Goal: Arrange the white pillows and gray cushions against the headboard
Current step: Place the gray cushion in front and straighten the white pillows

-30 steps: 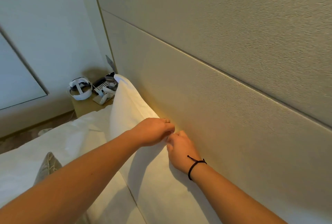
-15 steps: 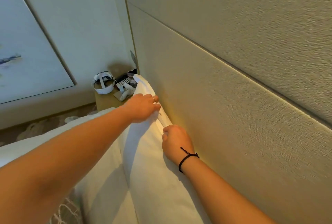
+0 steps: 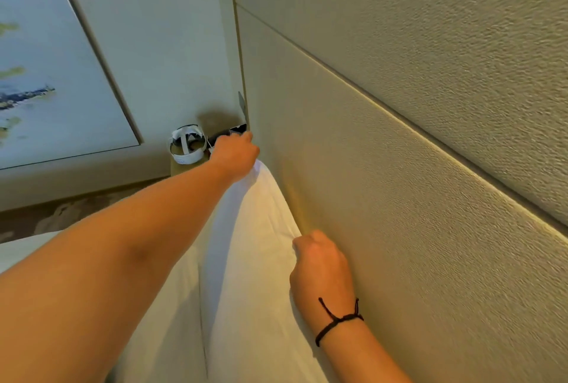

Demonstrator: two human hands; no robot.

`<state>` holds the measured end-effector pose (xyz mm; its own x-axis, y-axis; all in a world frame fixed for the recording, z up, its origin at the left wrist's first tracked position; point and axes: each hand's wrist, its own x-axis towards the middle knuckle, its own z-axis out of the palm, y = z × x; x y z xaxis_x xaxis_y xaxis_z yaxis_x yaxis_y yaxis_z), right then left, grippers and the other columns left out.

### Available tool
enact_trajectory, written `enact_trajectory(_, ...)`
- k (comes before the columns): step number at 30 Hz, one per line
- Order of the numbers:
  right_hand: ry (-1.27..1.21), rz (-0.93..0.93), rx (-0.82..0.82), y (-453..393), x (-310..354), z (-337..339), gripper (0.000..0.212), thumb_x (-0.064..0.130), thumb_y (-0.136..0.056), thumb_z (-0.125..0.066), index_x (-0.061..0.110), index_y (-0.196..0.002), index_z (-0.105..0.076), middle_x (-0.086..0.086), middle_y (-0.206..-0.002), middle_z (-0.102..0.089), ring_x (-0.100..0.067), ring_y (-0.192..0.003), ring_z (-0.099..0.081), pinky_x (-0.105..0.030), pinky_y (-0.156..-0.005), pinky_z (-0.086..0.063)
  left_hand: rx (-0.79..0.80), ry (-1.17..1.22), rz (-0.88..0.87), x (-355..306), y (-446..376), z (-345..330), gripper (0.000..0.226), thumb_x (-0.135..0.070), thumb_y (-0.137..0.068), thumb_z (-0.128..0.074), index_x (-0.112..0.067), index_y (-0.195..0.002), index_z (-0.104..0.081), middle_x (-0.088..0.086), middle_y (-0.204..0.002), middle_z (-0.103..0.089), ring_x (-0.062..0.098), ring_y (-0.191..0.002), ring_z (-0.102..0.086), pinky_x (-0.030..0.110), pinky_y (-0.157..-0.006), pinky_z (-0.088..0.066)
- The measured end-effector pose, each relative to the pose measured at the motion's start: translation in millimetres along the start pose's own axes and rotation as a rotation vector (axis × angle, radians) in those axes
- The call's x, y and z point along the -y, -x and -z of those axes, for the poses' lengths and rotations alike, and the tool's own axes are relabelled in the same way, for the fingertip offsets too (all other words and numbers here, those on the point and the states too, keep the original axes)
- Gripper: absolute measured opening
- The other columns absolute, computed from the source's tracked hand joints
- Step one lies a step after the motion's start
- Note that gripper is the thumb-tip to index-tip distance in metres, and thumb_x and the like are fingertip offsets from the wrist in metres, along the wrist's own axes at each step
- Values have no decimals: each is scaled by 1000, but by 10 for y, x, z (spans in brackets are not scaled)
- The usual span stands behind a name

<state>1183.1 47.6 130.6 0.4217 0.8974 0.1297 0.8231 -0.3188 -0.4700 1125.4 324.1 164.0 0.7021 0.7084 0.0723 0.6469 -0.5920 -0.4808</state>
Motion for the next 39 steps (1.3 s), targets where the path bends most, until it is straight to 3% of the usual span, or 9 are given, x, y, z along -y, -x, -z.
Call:
enact_trajectory(5,5,-17,36,-59,-43,-29,40,-15,-77,-36,21,-84,-53,4,-87,-41,-12,-75,-39,-19,-48,-20,95,88,110,156,-259,47,21,1,-85,-50,-15,-90,-62,2,-65,-48,22,-58,-50,30,-54,-40)
enact_trajectory(12,-24,45,-79,-66,29,10,40,-21,-54,-63,17,-59,-53,2,-64,-48,-11,-56,-38,-11,-48,-20,-66,348,214,53,-496,78,24,-1,-90,-46,-10,-100,-65,10,-88,-65,31,-74,-59,36,-63,-47)
enact_trajectory(16,110,13,-25,-39,8,-34,23,-9,-78,-59,13,-82,-63,-4,-91,-60,-13,-68,-49,-22,-58,-36,-6,538,302,-105,-420,-35,63,-7,-94,-46,-27,-150,-25,13,-154,-35,42,-115,-56,48,-80,-47)
enact_trajectory(20,177,42,-99,-37,22,-43,47,-19,-24,-82,11,-37,-50,-3,-45,-49,-10,-35,-28,-18,-37,-19,-103,557,338,-57,-173,-171,41,-29,-95,-54,-21,-134,-45,10,-133,-55,36,-104,-61,45,-72,-49)
enact_trajectory(25,286,13,11,61,-19,-37,55,-8,-25,-87,18,-38,-41,-3,-54,-56,-11,-41,-33,-18,-39,-16,-266,465,-36,-90,326,-258,26,-32,-95,-43,-21,-90,-66,2,-83,-66,28,-79,-65,39,-66,-52)
enact_trajectory(28,284,-22,134,247,-12,9,14,-1,-78,-63,12,-75,-59,-6,-103,-60,-16,-80,-55,-23,-53,-35,25,391,-390,-180,633,-315,35,-40,-102,-32,-29,-120,-60,-3,-119,-64,22,-114,-56,46,-99,-42)
enact_trajectory(30,239,22,73,503,-16,83,14,10,-72,-75,12,-84,-67,-3,-95,-64,-16,-82,-61,-22,-64,-48,136,336,-473,-270,765,-317,44,-42,-105,-22,-31,-140,-47,-7,-148,-45,22,-142,-32,51,-116,-22)
enact_trajectory(34,235,-65,167,1226,-44,173,60,64,-92,-37,21,-132,-49,6,-134,-47,-16,-123,-44,-30,-103,-38,21,315,-625,-493,1024,-145,34,-36,-102,-39,-30,-135,-48,-8,-143,-50,20,-140,-36,49,-117,-21)
enact_trajectory(39,365,-266,283,1888,-115,235,74,79,-83,-31,25,-132,-45,6,-127,-45,-17,-117,-43,-31,-99,-38,35,194,-793,-662,1253,34,54,-25,-90,-57,-32,-141,-43,-4,-141,-52,20,-133,-44,44,-109,-36)
